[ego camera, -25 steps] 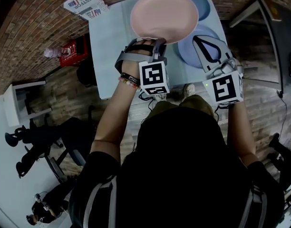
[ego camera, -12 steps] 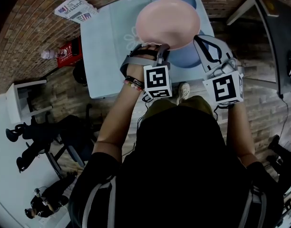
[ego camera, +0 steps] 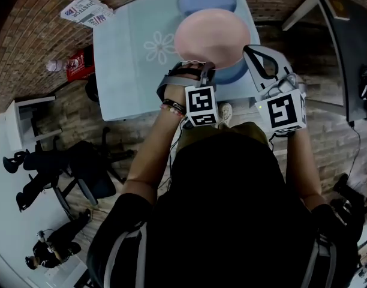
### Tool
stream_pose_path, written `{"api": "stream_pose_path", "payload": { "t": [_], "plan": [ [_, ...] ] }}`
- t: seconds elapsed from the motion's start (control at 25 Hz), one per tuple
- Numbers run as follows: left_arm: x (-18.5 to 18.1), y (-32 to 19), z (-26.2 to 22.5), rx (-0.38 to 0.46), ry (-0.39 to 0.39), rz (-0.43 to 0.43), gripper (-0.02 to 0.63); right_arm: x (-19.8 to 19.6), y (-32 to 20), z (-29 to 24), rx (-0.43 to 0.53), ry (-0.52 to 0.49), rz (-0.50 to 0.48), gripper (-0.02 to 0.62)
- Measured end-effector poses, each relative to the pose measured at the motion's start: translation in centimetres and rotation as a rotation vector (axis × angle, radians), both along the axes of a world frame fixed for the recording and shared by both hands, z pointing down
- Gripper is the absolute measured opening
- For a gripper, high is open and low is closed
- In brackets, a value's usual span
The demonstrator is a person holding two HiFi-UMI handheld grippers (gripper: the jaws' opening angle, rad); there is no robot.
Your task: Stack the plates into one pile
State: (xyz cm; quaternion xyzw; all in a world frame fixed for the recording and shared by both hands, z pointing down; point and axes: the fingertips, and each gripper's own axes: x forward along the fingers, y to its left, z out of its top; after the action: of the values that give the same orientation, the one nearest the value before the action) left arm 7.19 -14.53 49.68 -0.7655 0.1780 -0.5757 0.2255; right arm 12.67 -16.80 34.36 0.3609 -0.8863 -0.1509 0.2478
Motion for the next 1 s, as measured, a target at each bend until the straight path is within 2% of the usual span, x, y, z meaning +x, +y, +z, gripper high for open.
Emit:
{"api": "stream_pose_path", "payload": {
  "t": [0.72, 1.0],
  "plan": [
    [1.2, 3.1, 5.8, -0.146, -0.017, 0.011, 0.048, 0.0, 0.1, 1.6, -0.019, 0.013, -0.035, 0.034],
    [1.1, 3.6, 6.8, -0.153, -0.031, 0.025, 0.052, -0.3, 0.2, 1.8, -0.029, 0.013, -0.043, 0.034]
  ]
}}
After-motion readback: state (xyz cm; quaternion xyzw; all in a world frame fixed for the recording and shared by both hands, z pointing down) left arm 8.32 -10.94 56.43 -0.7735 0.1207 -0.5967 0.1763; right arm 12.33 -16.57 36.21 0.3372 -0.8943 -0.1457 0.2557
